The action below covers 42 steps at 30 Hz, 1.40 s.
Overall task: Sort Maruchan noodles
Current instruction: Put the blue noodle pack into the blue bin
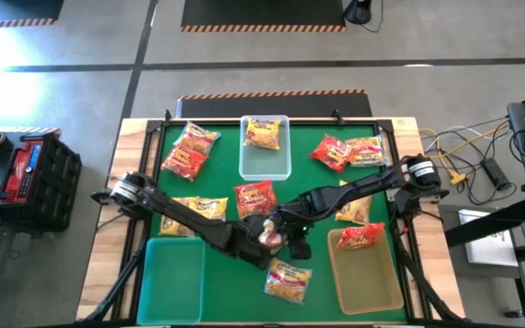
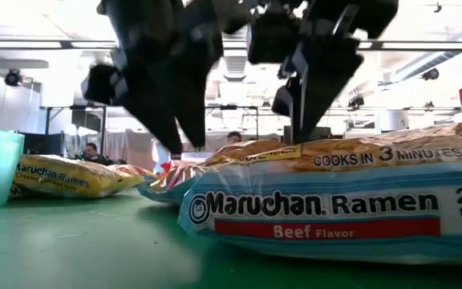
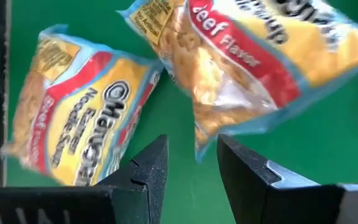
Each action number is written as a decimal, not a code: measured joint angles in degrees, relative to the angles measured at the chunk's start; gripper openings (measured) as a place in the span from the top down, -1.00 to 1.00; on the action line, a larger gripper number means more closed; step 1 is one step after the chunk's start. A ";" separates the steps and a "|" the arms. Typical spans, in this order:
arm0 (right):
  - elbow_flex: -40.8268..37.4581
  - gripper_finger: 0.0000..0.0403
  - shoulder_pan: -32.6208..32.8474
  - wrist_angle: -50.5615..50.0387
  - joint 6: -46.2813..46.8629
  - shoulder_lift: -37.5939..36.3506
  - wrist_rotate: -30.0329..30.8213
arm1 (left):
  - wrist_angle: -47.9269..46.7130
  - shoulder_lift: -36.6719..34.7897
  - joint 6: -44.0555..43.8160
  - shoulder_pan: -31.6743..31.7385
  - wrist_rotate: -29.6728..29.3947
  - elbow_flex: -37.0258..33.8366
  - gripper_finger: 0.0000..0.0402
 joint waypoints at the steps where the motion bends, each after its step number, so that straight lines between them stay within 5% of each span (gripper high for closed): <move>1: 0.00 0.37 -0.58 0.05 -0.45 -0.92 -0.01 | 0.04 -0.70 -0.21 -0.58 0.00 0.01 0.38; 12: -1.25 0.37 -2.23 10.20 6.12 -2.20 3.71 | -1.27 -2.48 -3.18 -1.08 -1.18 0.02 0.38; 28: -10.42 0.37 0.22 24.76 27.45 -0.95 4.67 | -6.75 -4.88 19.65 2.91 4.44 -1.56 0.38; 36: -12.66 0.37 0.68 26.98 36.48 -1.60 9.08 | 0.11 -16.20 24.23 4.67 6.21 -14.73 0.38; 42: -11.17 0.37 0.80 28.10 40.32 -1.60 10.47 | 25.05 -25.27 23.09 7.87 10.38 -30.55 0.38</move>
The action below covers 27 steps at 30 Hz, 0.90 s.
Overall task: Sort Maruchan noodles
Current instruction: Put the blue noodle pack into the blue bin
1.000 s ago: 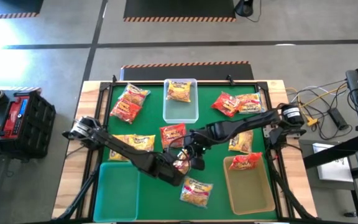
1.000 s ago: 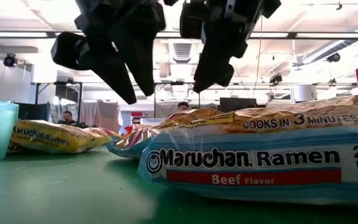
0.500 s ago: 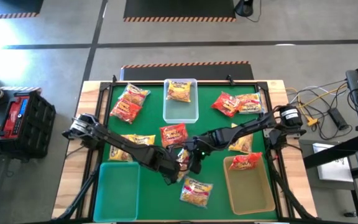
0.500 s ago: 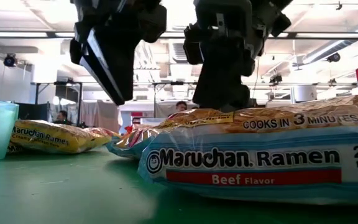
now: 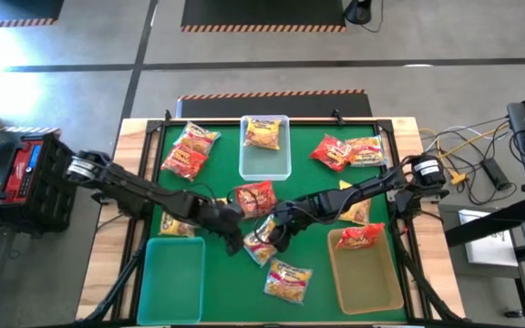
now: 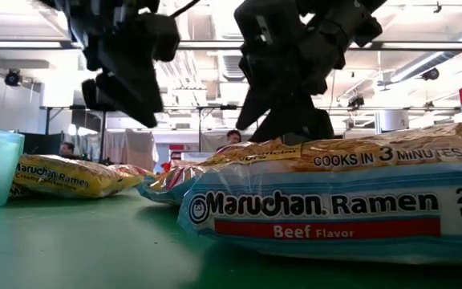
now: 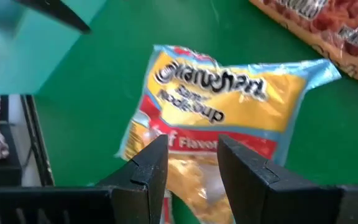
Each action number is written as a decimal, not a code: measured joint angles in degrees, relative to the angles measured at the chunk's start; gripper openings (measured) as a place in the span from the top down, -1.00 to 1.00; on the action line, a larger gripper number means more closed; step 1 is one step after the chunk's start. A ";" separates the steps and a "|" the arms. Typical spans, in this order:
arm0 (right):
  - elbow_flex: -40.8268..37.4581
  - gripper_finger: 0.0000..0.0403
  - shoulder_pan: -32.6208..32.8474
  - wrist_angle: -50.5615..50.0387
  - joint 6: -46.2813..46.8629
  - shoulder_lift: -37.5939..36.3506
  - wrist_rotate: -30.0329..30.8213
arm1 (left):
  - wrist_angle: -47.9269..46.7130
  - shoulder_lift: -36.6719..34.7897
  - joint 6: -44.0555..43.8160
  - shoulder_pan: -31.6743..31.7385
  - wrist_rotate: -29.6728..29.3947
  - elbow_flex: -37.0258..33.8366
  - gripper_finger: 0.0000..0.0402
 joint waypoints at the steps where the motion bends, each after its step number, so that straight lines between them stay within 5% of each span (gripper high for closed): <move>1: 0.21 0.37 0.17 -0.07 0.53 0.00 0.01 | 3.47 -0.50 -0.49 0.51 0.03 -2.00 0.38; 14: 0.42 0.37 5.23 -0.33 13.49 0.04 4.06 | 30.49 -0.56 -2.44 4.90 4.91 -17.18 0.38; 27: -0.41 0.37 6.12 0.13 17.40 6.28 8.31 | 39.89 2.70 -3.42 6.67 7.63 -19.49 0.38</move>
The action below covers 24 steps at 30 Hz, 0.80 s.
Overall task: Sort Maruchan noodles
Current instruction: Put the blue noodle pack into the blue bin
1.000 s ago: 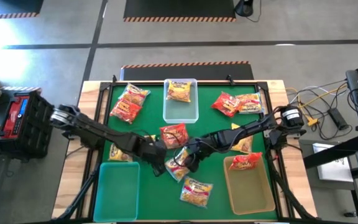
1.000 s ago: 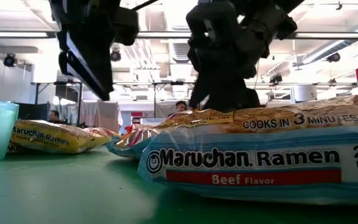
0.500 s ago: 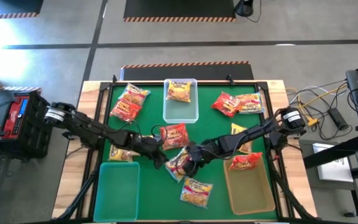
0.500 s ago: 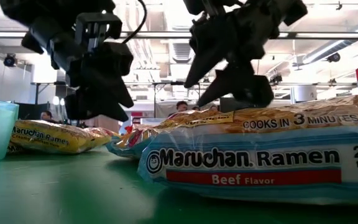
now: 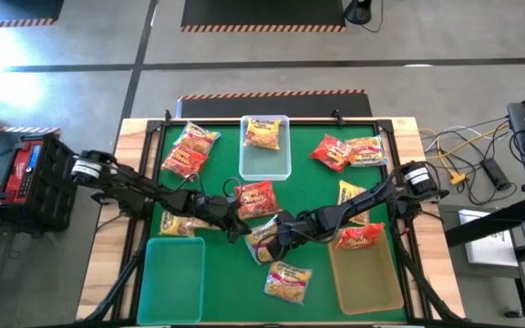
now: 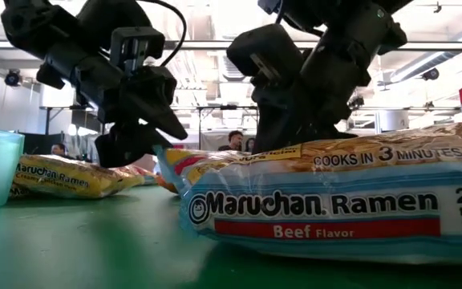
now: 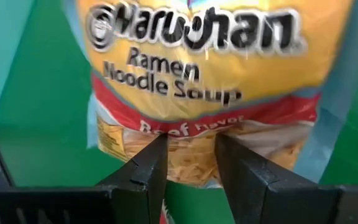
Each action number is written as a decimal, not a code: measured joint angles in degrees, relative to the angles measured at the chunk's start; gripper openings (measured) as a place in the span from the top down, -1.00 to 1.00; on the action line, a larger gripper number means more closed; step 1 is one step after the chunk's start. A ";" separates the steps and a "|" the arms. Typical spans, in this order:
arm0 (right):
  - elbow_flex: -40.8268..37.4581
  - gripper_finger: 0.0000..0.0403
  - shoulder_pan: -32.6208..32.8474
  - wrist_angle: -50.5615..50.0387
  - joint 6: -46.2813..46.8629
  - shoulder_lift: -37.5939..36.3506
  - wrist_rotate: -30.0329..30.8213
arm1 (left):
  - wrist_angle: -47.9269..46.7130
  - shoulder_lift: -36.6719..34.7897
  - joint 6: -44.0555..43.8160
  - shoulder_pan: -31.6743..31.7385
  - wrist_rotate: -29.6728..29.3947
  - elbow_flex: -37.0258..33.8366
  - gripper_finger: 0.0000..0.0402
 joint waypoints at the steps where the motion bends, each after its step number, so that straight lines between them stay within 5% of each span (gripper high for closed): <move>1: 0.04 0.37 0.09 0.03 -0.18 0.32 -0.01 | -0.06 0.19 -0.14 0.01 0.00 0.23 0.37; 24: -0.07 0.50 0.44 -2.47 -17.01 2.02 2.36 | -0.79 10.79 -0.65 2.83 6.27 10.37 -0.17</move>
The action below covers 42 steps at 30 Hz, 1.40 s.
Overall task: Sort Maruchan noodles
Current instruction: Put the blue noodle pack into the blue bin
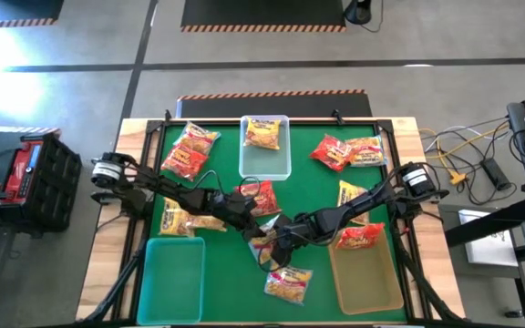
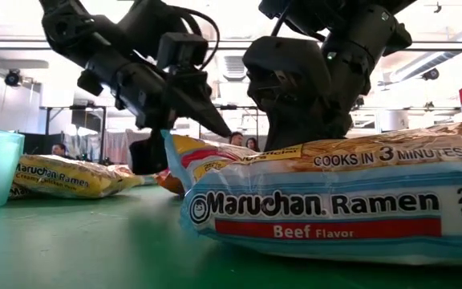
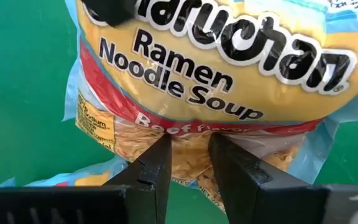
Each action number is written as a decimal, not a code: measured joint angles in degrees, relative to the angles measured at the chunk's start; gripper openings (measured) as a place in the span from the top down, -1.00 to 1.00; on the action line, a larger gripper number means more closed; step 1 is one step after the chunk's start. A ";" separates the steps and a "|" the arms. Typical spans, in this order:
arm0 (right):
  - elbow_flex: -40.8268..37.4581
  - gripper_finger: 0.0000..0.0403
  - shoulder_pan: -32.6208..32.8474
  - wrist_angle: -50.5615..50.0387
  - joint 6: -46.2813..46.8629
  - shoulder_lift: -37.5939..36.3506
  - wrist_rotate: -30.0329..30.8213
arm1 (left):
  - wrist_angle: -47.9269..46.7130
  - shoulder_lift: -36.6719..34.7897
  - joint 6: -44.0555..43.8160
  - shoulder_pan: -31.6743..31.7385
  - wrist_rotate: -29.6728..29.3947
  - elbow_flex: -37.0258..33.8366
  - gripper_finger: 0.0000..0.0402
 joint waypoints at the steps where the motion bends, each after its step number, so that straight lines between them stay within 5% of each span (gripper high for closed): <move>1: -0.01 0.51 0.00 0.01 -0.78 0.02 0.17 | 0.05 0.77 0.00 -0.02 0.01 0.65 -0.17; 19: 0.17 0.56 0.44 -0.54 -11.60 -1.40 4.63 | -4.77 5.13 2.18 0.04 7.15 6.21 -0.13; 33: 0.21 0.54 0.87 -2.42 -10.89 -3.44 4.94 | -7.74 5.05 0.63 -0.04 8.59 6.23 0.35; 42: 0.11 0.54 2.12 -11.97 -7.93 -12.87 4.93 | -9.60 4.00 0.63 -0.13 9.13 6.21 0.53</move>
